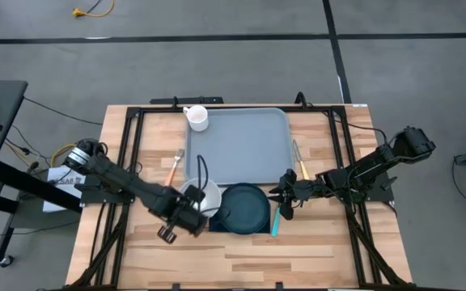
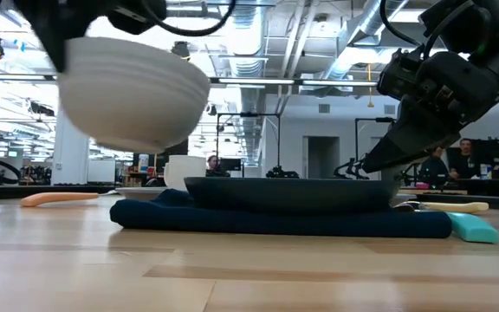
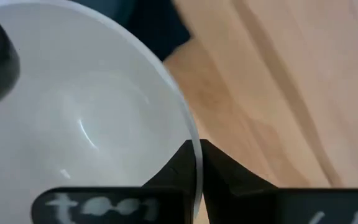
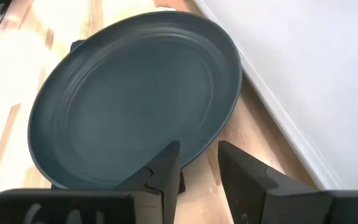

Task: Set up tray
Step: Remove the white bowl from the green plate

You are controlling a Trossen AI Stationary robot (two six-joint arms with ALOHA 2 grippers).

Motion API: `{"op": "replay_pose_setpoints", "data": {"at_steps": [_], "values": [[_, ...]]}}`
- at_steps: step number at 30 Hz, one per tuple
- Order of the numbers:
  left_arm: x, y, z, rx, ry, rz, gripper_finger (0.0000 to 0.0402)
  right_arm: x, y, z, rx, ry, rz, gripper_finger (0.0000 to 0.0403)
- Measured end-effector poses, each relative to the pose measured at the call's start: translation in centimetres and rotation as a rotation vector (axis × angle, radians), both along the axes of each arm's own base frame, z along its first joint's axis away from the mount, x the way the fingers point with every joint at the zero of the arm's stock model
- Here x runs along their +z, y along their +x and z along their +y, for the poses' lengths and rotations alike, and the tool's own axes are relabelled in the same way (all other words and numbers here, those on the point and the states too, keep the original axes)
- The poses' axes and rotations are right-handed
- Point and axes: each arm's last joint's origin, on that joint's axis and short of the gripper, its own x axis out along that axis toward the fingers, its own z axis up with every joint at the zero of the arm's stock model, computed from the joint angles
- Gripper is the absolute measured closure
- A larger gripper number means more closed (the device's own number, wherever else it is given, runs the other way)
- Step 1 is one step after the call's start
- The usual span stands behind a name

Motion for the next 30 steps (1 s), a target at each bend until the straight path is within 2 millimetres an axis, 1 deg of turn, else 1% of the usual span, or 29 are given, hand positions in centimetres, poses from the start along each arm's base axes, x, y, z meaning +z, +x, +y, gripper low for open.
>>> {"op": "replay_pose_setpoints", "data": {"at_steps": [6, 9, 13, 25, 27, 30], "values": [[-2.2, -1.5, -1.7, 0.031, 0.008, 0.019, 0.0401, 0.0, 0.0, 0.1, 0.021, 0.018, -0.002, 0.0301], [-3.5, -1.8, -2.0, 0.045, 0.004, 0.014, 0.0401, 0.1, 0.0, 0.1, 0.024, 0.021, -0.004, 0.0301], [-4.6, -2.0, -2.1, 0.062, -0.007, 0.011, 0.0401, 0.1, 0.1, 0.1, 0.024, 0.022, -0.007, 0.0301], [-4.9, -2.0, -2.0, 0.107, -0.040, 0.025, 0.0399, 0.2, 0.1, 0.2, 0.047, 0.041, -0.012, 0.0301], [-4.9, -2.0, -2.0, 0.122, -0.041, 0.025, 0.0388, 0.2, 0.1, 0.2, 0.047, 0.041, -0.012, 0.0301], [-4.9, -2.0, -2.1, 0.150, -0.048, 0.022, 0.0361, 0.2, 0.1, 0.2, 0.047, 0.041, -0.012, 0.0301]]}}
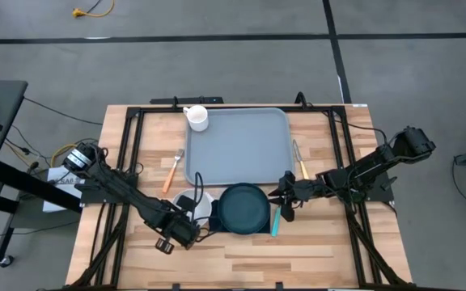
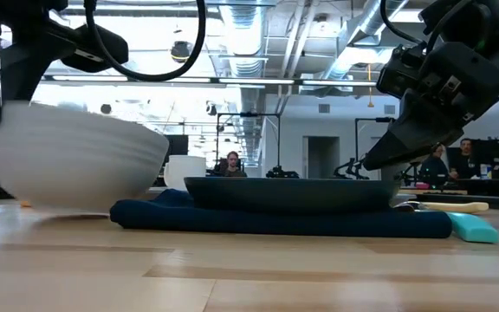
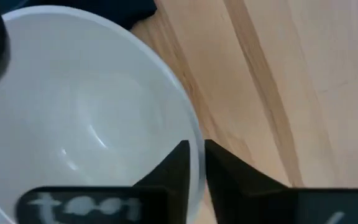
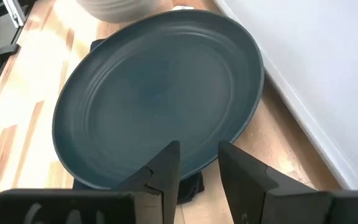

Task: Set up tray
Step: Remove the white bowl from the green plate, then put the green plate below the white mug on the gray tray

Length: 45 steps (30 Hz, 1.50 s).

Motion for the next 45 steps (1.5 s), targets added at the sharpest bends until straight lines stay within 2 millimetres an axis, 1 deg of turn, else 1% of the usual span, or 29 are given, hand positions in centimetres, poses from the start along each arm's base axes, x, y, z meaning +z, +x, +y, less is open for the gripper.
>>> {"op": "replay_pose_setpoints", "data": {"at_steps": [8, 12, 14, 17, 20, 22, 25, 29, 31, 33, 35, 37, 41, 43, 45], "values": [[0.0, 0.1, 0.1, 0.017, -0.037, 0.025, 0.0276, 0.0, 0.0, 0.0, 0.000, -0.001, 0.000, 0.0301], [0.1, 0.2, 0.7, 0.044, -0.090, 0.087, 0.0252, 0.0, 0.0, 0.0, -0.001, -0.002, 0.000, 0.0301], [0.6, 0.2, 1.0, 0.056, -0.107, 0.129, 0.0246, 0.0, 0.0, 0.0, -0.002, -0.002, 0.000, 0.0301], [2.2, 0.5, 1.4, 0.076, -0.112, 0.155, 0.0242, 0.0, 0.0, 0.0, -0.002, -0.003, 0.000, 0.0301], [4.6, 1.0, 2.0, 0.066, -0.073, 0.139, 0.0242, 0.0, 0.0, 0.0, -0.002, -0.010, -0.001, 0.0301], [6.3, 1.6, 2.5, 0.038, -0.036, 0.082, 0.0242, 0.0, 0.0, 0.0, -0.001, -0.012, -0.001, 0.0301], [9.1, 2.8, 3.5, 0.002, 0.029, -0.052, 0.0242, 0.0, 0.0, 0.0, -0.001, -0.012, -0.001, 0.0301], [12.2, 4.7, 5.4, -0.004, 0.077, -0.232, 0.0242, 0.0, 0.0, 0.0, -0.002, -0.012, -0.001, 0.0301], [13.3, 5.4, 6.5, 0.011, 0.074, -0.291, 0.0242, 0.0, 0.0, -0.2, -0.009, -0.014, -0.001, 0.0301], [14.0, 5.9, 7.8, 0.023, 0.058, -0.313, 0.0242, 0.0, 0.1, -0.4, -0.022, -0.012, -0.006, 0.0301], [14.4, 6.1, 9.2, -0.014, 0.014, -0.289, 0.0242, 0.2, 0.4, -0.8, -0.037, -0.009, -0.005, 0.0301], [14.9, 5.8, 10.8, -0.027, -0.064, -0.270, 0.0242, 0.6, 0.8, -1.0, -0.033, 0.007, -0.008, 0.0301], [16.5, 5.2, 15.0, 0.033, -0.219, -0.339, 0.0242, 1.3, 1.5, -1.3, -0.038, 0.015, 0.009, 0.0301], [16.9, 5.3, 16.8, 0.074, -0.252, -0.378, 0.0242, 1.4, 1.7, -1.6, -0.041, 0.005, 0.008, 0.0301], [17.0, 5.6, 18.2, 0.104, -0.243, -0.414, 0.0242, 1.4, 1.7, -1.7, -0.035, -0.015, 0.007, 0.0301]]}}
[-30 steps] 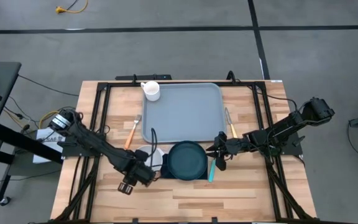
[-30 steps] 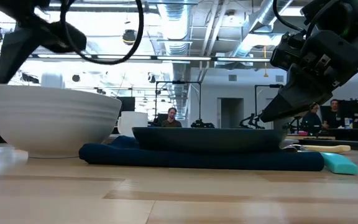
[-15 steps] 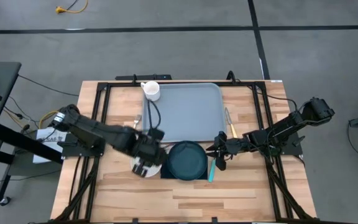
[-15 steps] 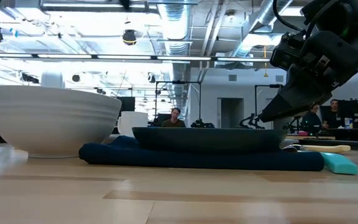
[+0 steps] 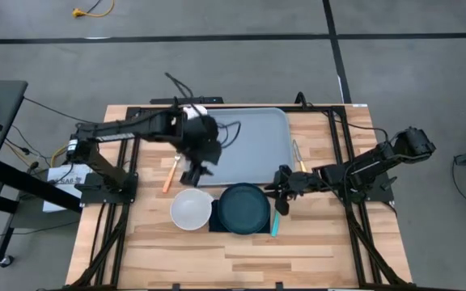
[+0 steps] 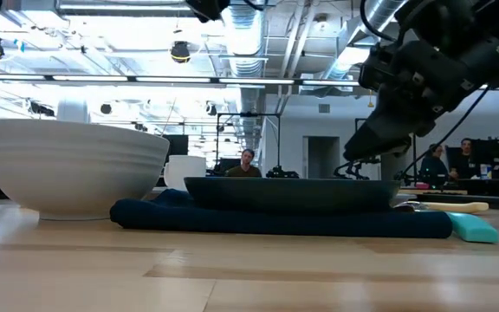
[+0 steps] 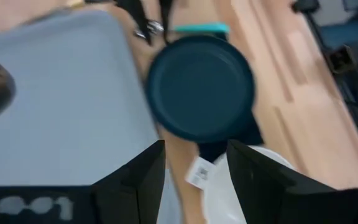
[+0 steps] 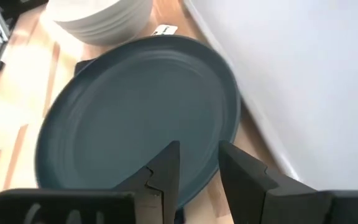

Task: Set up tray
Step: Put the green plate below the white mug on the gray tray

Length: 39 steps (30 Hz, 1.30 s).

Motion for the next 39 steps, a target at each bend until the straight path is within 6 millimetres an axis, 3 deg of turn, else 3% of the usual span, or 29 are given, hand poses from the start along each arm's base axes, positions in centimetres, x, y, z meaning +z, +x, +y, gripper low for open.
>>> {"op": "replay_pose_setpoints", "data": {"at_steps": [3, 9, 19, 24, 27, 33, 39], "values": [[-0.4, 1.2, 1.2, 0.022, 0.028, -0.047, 0.0242, 0.0, 0.0, -0.1, -0.001, -0.007, 0.005, 0.0301], [-3.3, 4.8, 2.4, 0.048, 0.044, -0.051, 0.0242, 0.1, 0.1, -0.6, -0.048, -0.096, -0.011, 0.0301], [-12.1, 9.7, 2.5, 0.004, 0.028, 0.181, 0.0242, -0.6, -0.5, -0.6, -0.054, -0.130, 0.075, 0.0301], [-15.2, 11.0, 1.5, -0.027, 0.016, 0.259, 0.0242, -0.8, -0.8, -0.1, -0.029, -0.139, 0.107, 0.0301], [-16.1, 11.3, 0.8, -0.037, 0.013, 0.279, 0.0242, -0.9, -0.9, 0.2, -0.017, -0.142, 0.111, 0.0301], [-15.8, 11.9, -0.8, -0.044, 0.045, 0.222, 0.0242, -0.9, -0.9, 0.1, -0.019, -0.143, 0.118, 0.0301], [-17.4, 12.3, -2.0, 0.018, 0.221, 0.212, 0.0242, -0.9, -0.9, 0.1, -0.019, -0.143, 0.118, 0.0301]]}}
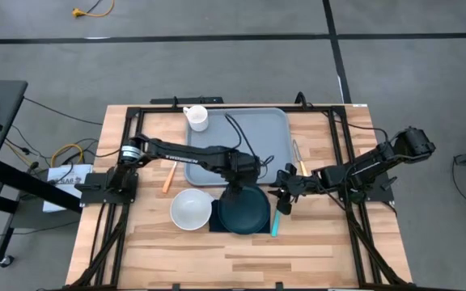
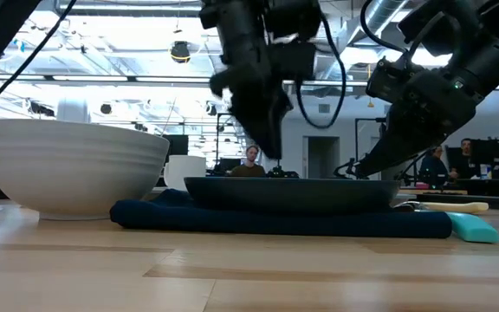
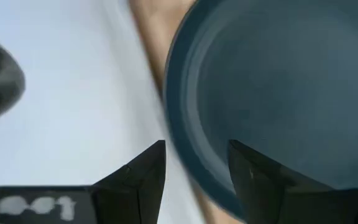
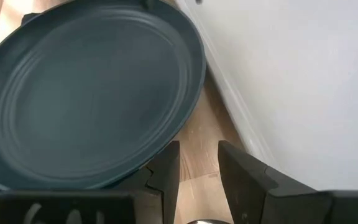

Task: Set up tray
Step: Put the green plate below the white mug on the gray tray

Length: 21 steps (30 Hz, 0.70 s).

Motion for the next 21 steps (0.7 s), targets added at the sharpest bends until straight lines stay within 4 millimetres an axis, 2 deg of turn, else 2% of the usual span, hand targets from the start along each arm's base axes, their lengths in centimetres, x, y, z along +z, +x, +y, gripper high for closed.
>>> {"op": "replay_pose_setpoints", "data": {"at_steps": [7, 21], "values": [[-0.6, 0.2, -0.1, 0.035, 0.027, 0.010, 0.0242, 0.0, 0.0, 0.0, 0.000, 0.001, -0.002, 0.0301], [-0.6, 0.2, 1.9, 0.118, 0.008, 0.003, 0.0242, 0.0, 0.0, 0.0, 0.000, 0.001, -0.004, 0.0301]]}}
